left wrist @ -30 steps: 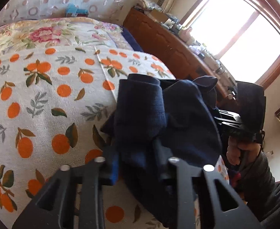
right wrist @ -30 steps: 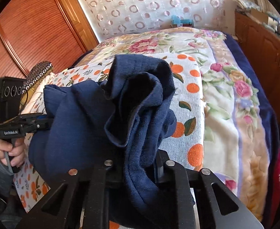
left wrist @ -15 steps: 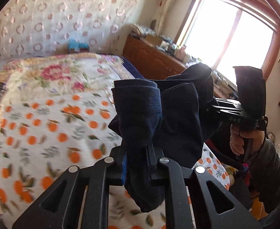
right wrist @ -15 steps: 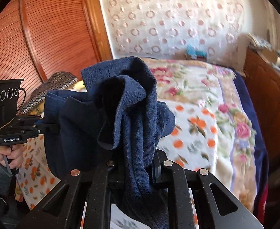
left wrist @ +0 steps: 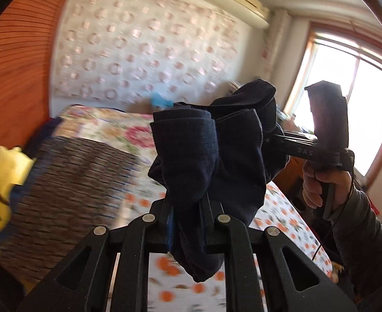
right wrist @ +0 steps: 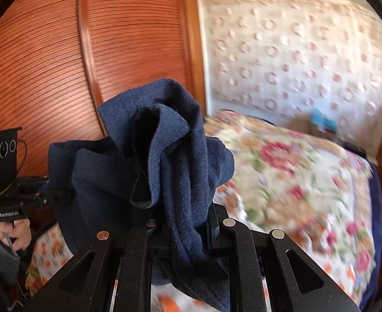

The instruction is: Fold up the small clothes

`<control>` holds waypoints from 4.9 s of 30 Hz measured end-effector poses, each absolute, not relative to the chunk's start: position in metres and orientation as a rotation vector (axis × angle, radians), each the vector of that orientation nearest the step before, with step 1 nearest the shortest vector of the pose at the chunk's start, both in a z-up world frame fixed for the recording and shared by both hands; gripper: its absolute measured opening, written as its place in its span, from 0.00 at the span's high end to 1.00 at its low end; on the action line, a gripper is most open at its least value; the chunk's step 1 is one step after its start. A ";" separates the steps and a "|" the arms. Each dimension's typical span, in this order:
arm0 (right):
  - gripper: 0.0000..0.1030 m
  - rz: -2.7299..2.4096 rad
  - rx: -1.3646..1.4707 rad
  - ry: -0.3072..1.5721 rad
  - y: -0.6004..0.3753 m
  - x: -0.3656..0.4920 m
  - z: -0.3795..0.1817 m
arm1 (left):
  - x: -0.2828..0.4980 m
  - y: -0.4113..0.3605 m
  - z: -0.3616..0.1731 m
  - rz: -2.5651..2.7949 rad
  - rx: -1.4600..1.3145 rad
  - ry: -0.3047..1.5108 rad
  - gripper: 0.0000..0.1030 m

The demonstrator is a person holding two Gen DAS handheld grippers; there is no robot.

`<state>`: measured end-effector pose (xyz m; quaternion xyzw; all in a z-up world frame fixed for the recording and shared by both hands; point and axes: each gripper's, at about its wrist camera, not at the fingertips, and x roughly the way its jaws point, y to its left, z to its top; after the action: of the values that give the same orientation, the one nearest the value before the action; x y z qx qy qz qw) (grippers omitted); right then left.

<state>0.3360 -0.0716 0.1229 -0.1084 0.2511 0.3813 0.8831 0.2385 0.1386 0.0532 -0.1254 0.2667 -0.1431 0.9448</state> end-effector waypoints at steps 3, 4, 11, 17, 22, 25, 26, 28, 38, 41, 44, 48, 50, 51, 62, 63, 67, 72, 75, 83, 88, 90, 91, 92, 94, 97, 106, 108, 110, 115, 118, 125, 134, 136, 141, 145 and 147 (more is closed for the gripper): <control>0.84 0.850 -0.252 0.517 -0.021 0.353 0.129 | 0.234 0.182 0.058 -0.225 -0.287 0.522 0.85; 0.84 0.869 -0.257 0.520 -0.005 0.358 0.130 | 0.232 0.196 0.057 -0.209 -0.301 0.517 0.85; 0.84 0.979 -0.267 0.595 0.086 0.408 0.116 | 0.221 0.261 0.034 -0.137 -0.438 0.510 0.85; 0.82 0.956 -0.374 0.683 0.151 0.464 0.070 | 0.230 0.287 -0.005 -0.048 -0.470 0.571 0.85; 0.69 0.797 -0.440 0.684 0.169 0.512 0.049 | 0.234 0.284 -0.026 0.034 -0.398 0.621 0.85; 0.51 0.758 -0.383 0.626 0.161 0.522 0.057 | 0.238 0.280 -0.032 0.030 -0.389 0.637 0.85; 0.47 0.754 -0.378 0.605 0.158 0.516 0.059 | 0.237 0.280 -0.033 0.028 -0.386 0.639 0.85; 0.47 0.749 -0.358 0.579 0.149 0.511 0.064 | 0.231 0.281 -0.032 0.024 -0.378 0.637 0.85; 0.47 0.885 -0.340 0.592 0.125 0.458 0.021 | 0.212 0.273 -0.012 0.091 -0.298 0.605 0.83; 0.47 0.870 -0.327 0.631 0.126 0.464 0.013 | 0.206 0.264 -0.007 0.104 -0.259 0.599 0.64; 0.47 0.854 -0.282 0.649 0.115 0.467 0.018 | 0.201 0.254 -0.002 0.102 -0.218 0.594 0.54; 0.47 0.833 -0.262 0.627 0.099 0.444 0.040 | 0.190 0.236 0.005 0.080 -0.177 0.581 0.25; 0.47 0.825 -0.258 0.605 0.086 0.426 0.045 | 0.188 0.225 0.007 0.077 -0.154 0.582 0.21; 0.47 0.816 -0.254 0.593 0.078 0.416 0.048 | 0.187 0.218 0.007 0.079 -0.140 0.588 0.21; 0.47 0.702 -0.182 0.491 -0.031 0.271 0.068 | 0.172 0.143 0.017 -0.008 -0.060 0.558 0.18; 0.47 0.683 -0.177 0.481 -0.041 0.257 0.070 | 0.171 0.136 0.019 -0.016 -0.054 0.552 0.18; 0.39 0.632 -0.142 0.449 -0.080 0.204 0.079 | 0.165 0.108 0.025 -0.044 -0.037 0.536 0.18; 0.30 0.514 -0.135 0.411 -0.115 0.147 0.082 | 0.157 0.074 0.032 -0.063 -0.019 0.513 0.18; 0.23 0.454 -0.123 0.386 -0.133 0.113 0.084 | 0.152 0.058 0.037 -0.070 -0.015 0.498 0.18; 0.21 0.350 -0.062 0.343 -0.164 0.041 0.093 | 0.137 0.028 0.045 -0.079 -0.004 0.477 0.18; 0.21 0.318 -0.043 0.317 -0.161 0.010 0.092 | 0.122 0.019 0.052 -0.080 -0.013 0.455 0.18; 0.21 0.309 -0.035 0.313 -0.162 0.007 0.088 | 0.116 0.015 0.055 -0.075 -0.010 0.447 0.18; 0.21 0.305 -0.029 0.310 -0.163 0.003 0.087 | 0.113 0.014 0.056 -0.073 -0.010 0.442 0.18; 0.21 0.299 -0.025 0.309 -0.162 0.000 0.086 | 0.112 0.014 0.057 -0.072 -0.009 0.439 0.18; 0.21 0.291 -0.024 0.305 -0.160 -0.006 0.085 | 0.107 0.012 0.058 -0.070 -0.008 0.434 0.18; 0.21 0.285 -0.022 0.301 -0.160 -0.006 0.079 | 0.104 0.011 0.058 -0.070 -0.001 0.435 0.18; 0.21 0.275 -0.010 0.294 -0.167 0.000 0.076 | 0.098 0.006 0.060 -0.076 0.001 0.433 0.18; 0.21 0.278 -0.009 0.293 -0.169 0.000 0.074 | 0.097 0.006 0.060 -0.077 0.000 0.432 0.18; 0.21 0.275 -0.013 0.293 -0.169 0.000 0.075 | 0.097 0.005 0.061 -0.077 0.001 0.432 0.18; 0.21 0.286 -0.015 0.296 -0.175 0.003 0.074 | 0.096 0.004 0.061 -0.079 0.001 0.434 0.18; 0.21 0.290 -0.016 0.293 -0.176 0.004 0.074 | 0.096 0.004 0.062 -0.079 0.000 0.433 0.18; 0.21 0.295 -0.022 0.286 -0.181 0.008 0.074 | 0.097 0.004 0.061 -0.080 0.001 0.434 0.18; 0.21 0.296 -0.024 0.287 -0.184 0.011 0.072 | 0.096 0.004 0.061 -0.079 -0.001 0.433 0.18; 0.21 0.297 -0.024 0.287 -0.186 0.013 0.072 | 0.096 0.004 0.061 -0.079 0.001 0.434 0.18; 0.21 0.297 -0.029 0.283 -0.188 0.013 0.071 | 0.096 0.004 0.061 -0.078 0.000 0.433 0.18; 0.21 0.299 -0.031 0.284 -0.189 0.013 0.068 | 0.096 0.002 0.061 -0.079 0.001 0.433 0.18; 0.21 0.299 -0.030 0.285 -0.190 0.014 0.068 | 0.097 0.003 0.060 -0.079 0.001 0.434 0.18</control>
<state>0.0141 -0.1895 0.0683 -0.0149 0.1417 0.1485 0.9786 0.0965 0.0034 0.0603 0.0006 0.2151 -0.0393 0.9758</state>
